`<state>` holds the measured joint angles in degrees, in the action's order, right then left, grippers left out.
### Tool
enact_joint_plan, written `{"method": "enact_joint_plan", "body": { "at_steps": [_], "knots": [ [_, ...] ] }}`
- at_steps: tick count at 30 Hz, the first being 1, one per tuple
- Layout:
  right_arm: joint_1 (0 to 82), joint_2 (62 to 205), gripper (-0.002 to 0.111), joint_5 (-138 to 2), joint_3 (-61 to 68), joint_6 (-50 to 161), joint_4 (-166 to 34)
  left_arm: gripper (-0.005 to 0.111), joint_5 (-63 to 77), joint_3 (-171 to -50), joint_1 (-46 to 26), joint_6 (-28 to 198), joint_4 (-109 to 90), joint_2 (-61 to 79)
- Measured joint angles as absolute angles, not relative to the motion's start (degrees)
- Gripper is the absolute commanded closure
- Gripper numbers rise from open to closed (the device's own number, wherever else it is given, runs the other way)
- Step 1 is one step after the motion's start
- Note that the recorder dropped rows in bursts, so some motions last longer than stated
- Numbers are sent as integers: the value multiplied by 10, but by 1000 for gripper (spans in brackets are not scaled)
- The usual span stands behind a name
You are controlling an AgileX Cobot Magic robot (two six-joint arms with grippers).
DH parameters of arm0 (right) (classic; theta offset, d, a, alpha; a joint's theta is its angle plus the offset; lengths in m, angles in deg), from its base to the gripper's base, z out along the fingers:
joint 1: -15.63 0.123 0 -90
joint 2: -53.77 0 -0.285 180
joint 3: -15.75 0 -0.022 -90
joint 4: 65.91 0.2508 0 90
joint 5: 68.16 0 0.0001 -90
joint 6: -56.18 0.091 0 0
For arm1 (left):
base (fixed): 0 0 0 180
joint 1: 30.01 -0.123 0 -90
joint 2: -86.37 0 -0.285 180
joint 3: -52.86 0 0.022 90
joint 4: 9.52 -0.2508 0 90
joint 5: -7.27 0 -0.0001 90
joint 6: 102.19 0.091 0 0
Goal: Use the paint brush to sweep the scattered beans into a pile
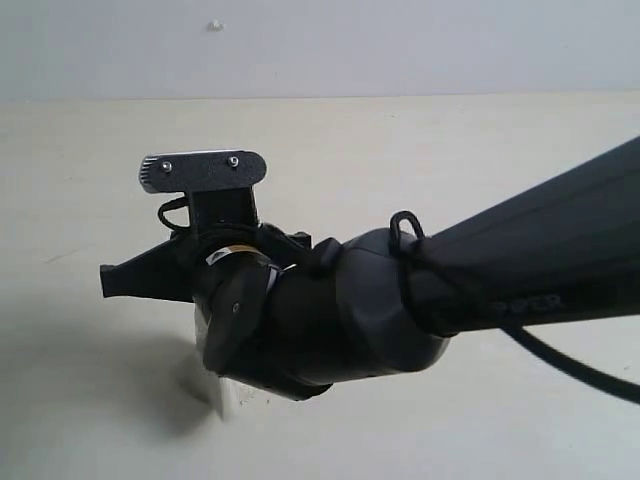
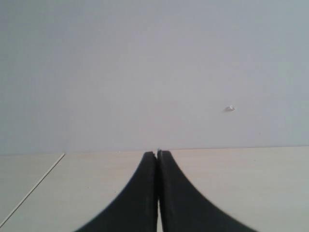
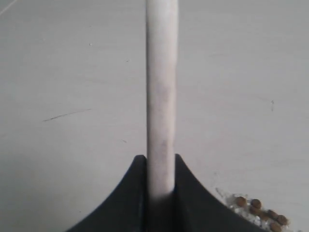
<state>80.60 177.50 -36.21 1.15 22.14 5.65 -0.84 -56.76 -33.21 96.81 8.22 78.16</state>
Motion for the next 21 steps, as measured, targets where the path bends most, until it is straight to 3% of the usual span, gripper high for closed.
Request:
{"method": "enact_joint_plan", "body": {
  "at_steps": [13,21],
  "knots": [
    [788,1765,108,-333,10,147,89,107,-8,-568,-332,968,82,782],
    [785,1673,108,-449,10,149,-104,107,-8,-568,-332,968,82,782]
  ]
}}
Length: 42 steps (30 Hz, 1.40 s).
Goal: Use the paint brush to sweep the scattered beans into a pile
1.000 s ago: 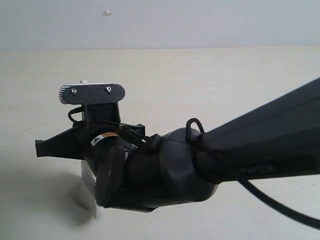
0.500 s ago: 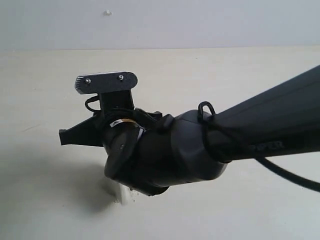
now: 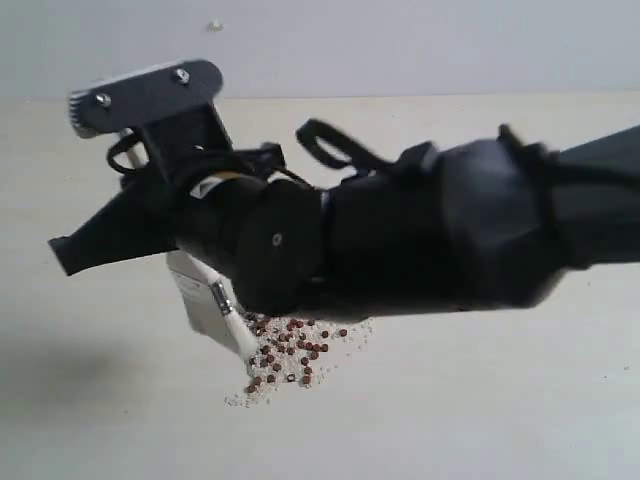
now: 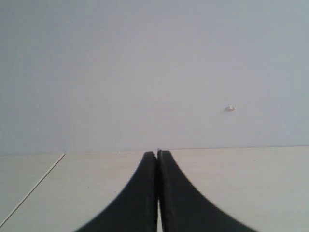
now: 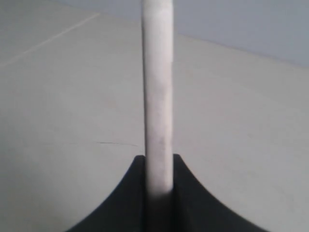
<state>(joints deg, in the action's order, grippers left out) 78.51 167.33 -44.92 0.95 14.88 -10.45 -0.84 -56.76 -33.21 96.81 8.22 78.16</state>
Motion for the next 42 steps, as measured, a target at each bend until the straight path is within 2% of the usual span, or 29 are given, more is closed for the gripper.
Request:
{"method": "enact_joint_plan", "body": {
  "at_steps": [6,11,24,26,27,30,33,36,39,42],
  "knots": [
    [752,1565,108,-610,6,294,-387,107,-8,-568,-332,968,82,782],
    [731,1497,108,-694,-9,358,-539,107,-8,-568,-332,968,82,782],
    [681,1480,108,-803,12,169,-572,107,-8,-568,-332,968,82,782],
    [680,1493,108,-868,39,138,-569,107,-8,-568,-332,968,82,782],
    [677,1510,108,-956,71,110,-561,107,-8,-568,-332,968,82,782],
    [644,1545,108,-1121,127,-2,-451,107,-8,-568,-332,968,82,782],
    [546,1554,108,-1245,124,-274,-121,107,-8,-568,-332,968,82,782],
    [484,1557,108,-1353,90,-450,90,107,-8,-568,-332,968,82,782],
    [443,1568,108,-1372,0,-596,232,107,-8,-568,-332,968,82,782],
    [442,1590,108,-1374,-51,-631,274,107,-8,-568,-332,968,82,782]
  ]
}}
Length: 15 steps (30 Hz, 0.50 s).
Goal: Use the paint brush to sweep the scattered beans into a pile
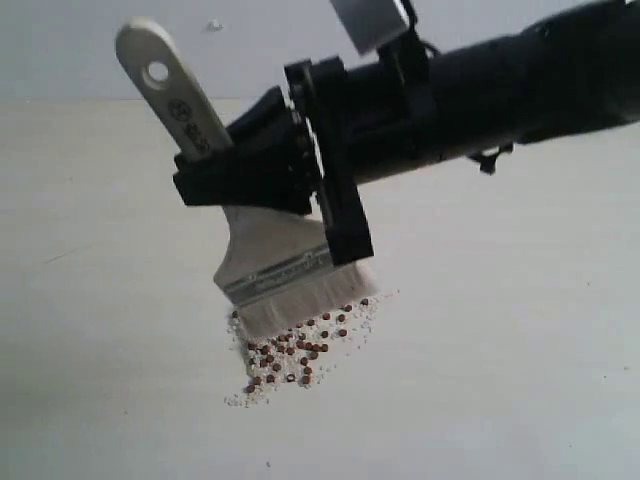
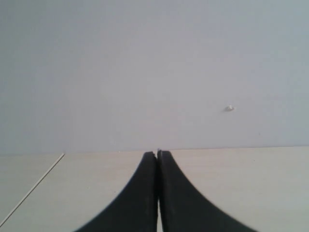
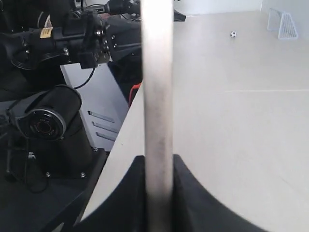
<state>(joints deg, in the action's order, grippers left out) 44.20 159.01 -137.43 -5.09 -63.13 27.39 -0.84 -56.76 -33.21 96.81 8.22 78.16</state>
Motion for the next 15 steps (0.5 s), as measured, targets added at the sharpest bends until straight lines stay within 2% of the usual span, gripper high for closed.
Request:
{"method": "enact_joint_plan", "body": {
  "at_steps": [8,15],
  "knots": [
    [465,1736,108,-1372,-80,-638,329,107,-8,-568,-330,968,82,782],
    [521,1757,108,-1372,-80,-638,331,107,-8,-568,-330,968,82,782]
  ]
}}
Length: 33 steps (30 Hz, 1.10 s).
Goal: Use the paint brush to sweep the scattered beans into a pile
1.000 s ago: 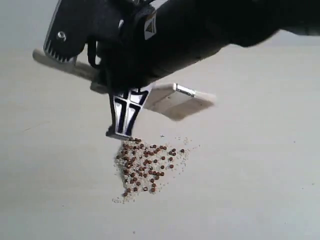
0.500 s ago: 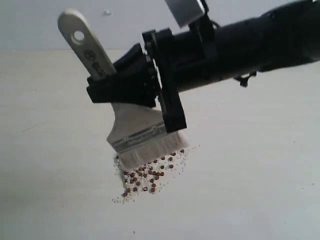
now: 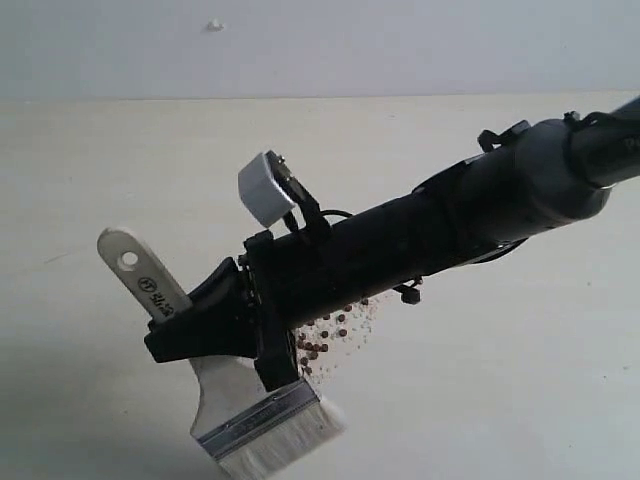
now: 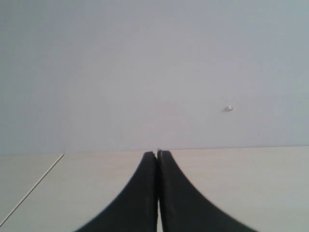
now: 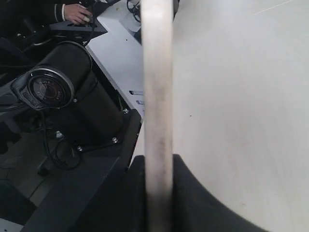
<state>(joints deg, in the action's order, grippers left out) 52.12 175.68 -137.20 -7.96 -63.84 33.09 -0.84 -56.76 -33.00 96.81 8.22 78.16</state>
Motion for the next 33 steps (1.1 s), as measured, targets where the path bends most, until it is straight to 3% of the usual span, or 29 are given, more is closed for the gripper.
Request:
{"method": "enact_joint_plan", "body": {
  "at_steps": [33],
  "knots": [
    [446,1870,108,-1323,64,-638,336,107,-8,-568,-330,968,82,782]
  ]
}}
